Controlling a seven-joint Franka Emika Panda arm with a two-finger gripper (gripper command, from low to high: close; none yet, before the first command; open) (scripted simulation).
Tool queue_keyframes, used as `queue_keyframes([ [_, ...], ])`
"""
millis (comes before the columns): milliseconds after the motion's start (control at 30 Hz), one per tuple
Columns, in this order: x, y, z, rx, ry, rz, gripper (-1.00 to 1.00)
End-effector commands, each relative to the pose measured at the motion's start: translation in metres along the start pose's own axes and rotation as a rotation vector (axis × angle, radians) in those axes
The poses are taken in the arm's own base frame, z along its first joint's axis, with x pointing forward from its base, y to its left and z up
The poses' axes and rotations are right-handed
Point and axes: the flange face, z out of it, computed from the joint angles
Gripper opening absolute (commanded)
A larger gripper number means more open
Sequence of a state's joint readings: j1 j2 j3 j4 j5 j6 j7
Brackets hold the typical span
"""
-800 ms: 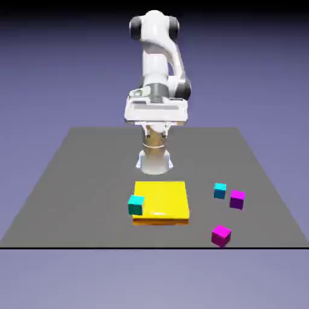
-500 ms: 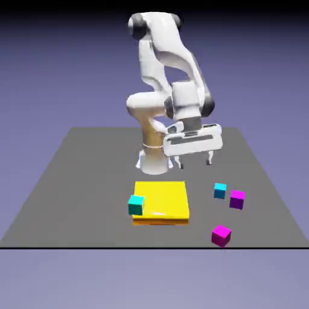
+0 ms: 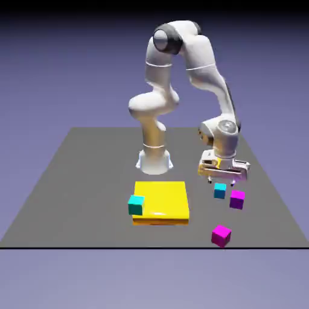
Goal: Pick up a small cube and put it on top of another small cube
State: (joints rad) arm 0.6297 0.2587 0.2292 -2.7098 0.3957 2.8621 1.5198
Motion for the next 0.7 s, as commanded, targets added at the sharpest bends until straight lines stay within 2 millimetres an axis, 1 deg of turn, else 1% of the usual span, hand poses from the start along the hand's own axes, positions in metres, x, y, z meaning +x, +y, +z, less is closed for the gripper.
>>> queue_keyframes([
  [0,0.0,0.0,0.01,0.0,0.0,0.0,0.0],
  [33,0.001,0.001,0.019,0.0,0.001,0.001,0.0],
  [67,0.001,0.001,0.019,0.0,0.001,0.001,-1.0],
  [100,0.001,0.001,0.019,0.0,0.001,0.001,-1.0],
  [333,-0.002,0.002,-0.05,-0.001,0.001,-0.003,-1.0],
  [500,0.005,-0.055,-0.065,-0.036,0.006,-0.192,-1.0],
  [600,0.017,-0.089,-0.075,-0.052,0.011,-0.298,-1.0],
  [667,0.028,-0.11,-0.083,-0.061,0.017,-0.365,-1.0],
])
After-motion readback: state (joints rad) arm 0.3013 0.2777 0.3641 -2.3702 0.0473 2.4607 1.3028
